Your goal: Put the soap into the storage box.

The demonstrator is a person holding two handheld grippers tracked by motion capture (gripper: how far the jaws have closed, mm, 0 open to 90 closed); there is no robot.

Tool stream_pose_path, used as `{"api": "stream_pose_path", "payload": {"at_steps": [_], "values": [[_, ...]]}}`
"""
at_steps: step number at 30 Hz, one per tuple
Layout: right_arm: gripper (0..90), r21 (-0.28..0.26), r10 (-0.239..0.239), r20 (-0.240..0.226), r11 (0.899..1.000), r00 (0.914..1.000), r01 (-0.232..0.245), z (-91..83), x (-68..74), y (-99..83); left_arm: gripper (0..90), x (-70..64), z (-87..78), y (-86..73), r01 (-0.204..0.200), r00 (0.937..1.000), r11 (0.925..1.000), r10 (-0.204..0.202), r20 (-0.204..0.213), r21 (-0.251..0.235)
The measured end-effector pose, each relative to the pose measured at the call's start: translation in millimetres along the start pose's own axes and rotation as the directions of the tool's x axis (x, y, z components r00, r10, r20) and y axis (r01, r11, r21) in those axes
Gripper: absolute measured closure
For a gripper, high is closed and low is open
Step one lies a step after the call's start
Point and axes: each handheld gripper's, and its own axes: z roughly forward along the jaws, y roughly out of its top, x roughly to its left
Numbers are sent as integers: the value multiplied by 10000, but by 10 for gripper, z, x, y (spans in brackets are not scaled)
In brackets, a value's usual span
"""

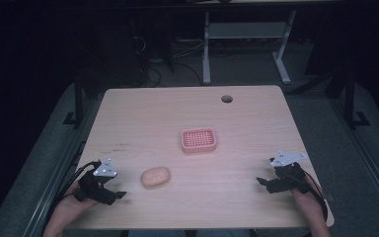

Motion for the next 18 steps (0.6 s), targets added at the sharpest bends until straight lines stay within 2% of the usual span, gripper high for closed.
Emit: {"api": "stream_pose_path", "payload": {"at_steps": [18], "values": [[139,12,-72,2,10000,10000,72,6,9,5,222,-59,30,79,-272,9996,9996,272,-33,-43]]}}
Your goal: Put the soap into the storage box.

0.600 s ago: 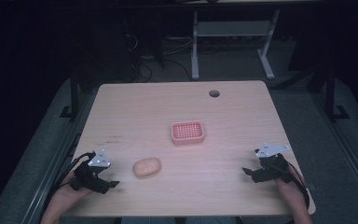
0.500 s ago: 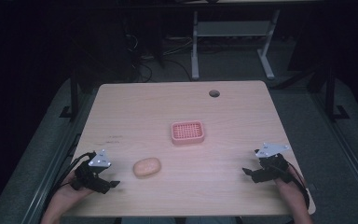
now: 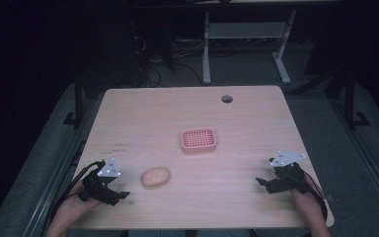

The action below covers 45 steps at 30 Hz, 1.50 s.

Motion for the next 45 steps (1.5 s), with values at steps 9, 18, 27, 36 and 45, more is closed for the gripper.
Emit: {"api": "stream_pose_path", "payload": {"at_steps": [9,18,27,36,45], "values": [[139,-13,-5,-21,10000,10000,5,1,4,2,222,-24,9,51,-134,9999,9999,134,-48,28],[140,-5,-1,-30,10000,10000,1,4,4,3,223,-42,25,113,-234,9997,9997,234,3,29],[140,-19,-45,-24,10000,10000,45,0,5,2,223,-63,39,171,-448,9990,9990,448,20,48],[139,-8,-51,-36,10000,10000,51,-4,12,4,223,-85,37,278,-646,9979,9979,646,12,54],[139,-62,-123,-42,9999,9999,123,-4,11,5,224,-96,82,386,-973,9953,9949,973,1,260]]}}
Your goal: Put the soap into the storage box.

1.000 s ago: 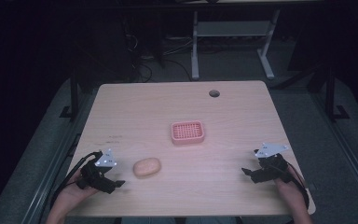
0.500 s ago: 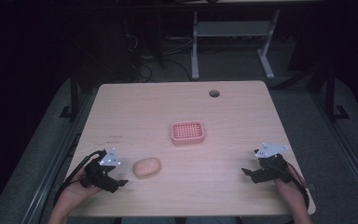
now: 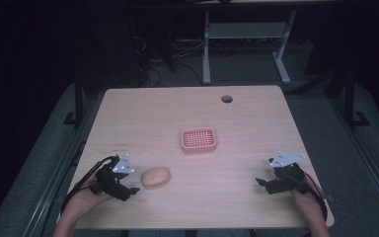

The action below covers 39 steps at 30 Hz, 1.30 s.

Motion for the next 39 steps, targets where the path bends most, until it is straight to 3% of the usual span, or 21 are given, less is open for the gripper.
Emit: {"api": "stream_pose_path", "payload": {"at_steps": [25,39], "values": [[140,-82,27,-16,10000,10000,-27,-19,6,-2,224,-18,220,447,-922,9943,9948,897,579,429],[140,-78,46,-49,10000,10000,-46,-18,9,-1,225,7,373,562,-1087,9905,9894,997,942,958]]}}
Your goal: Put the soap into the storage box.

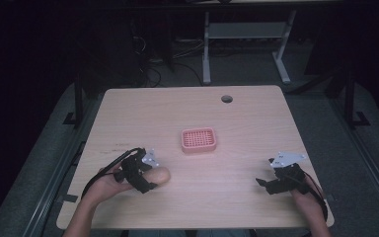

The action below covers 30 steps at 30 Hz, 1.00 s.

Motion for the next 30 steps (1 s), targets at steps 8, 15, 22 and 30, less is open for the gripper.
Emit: {"api": "stream_pose_path", "payload": {"at_steps": [8,15,22,30], "values": [[140,-4,5,-19,10000,10000,-5,-2,1,0,226,23,98,90,-29,9999,9993,25,124,379],[140,-8,1,-21,10000,10000,-1,-4,-1,0,244,49,173,141,-137,9995,9970,113,305,768],[140,-34,-46,-13,10000,10000,46,-7,-4,0,249,88,222,140,57,9977,9962,-115,663,865],[139,-33,-47,-14,10000,10000,47,-9,-3,0,287,102,252,149,104,9957,9962,-182,906,860]]}}
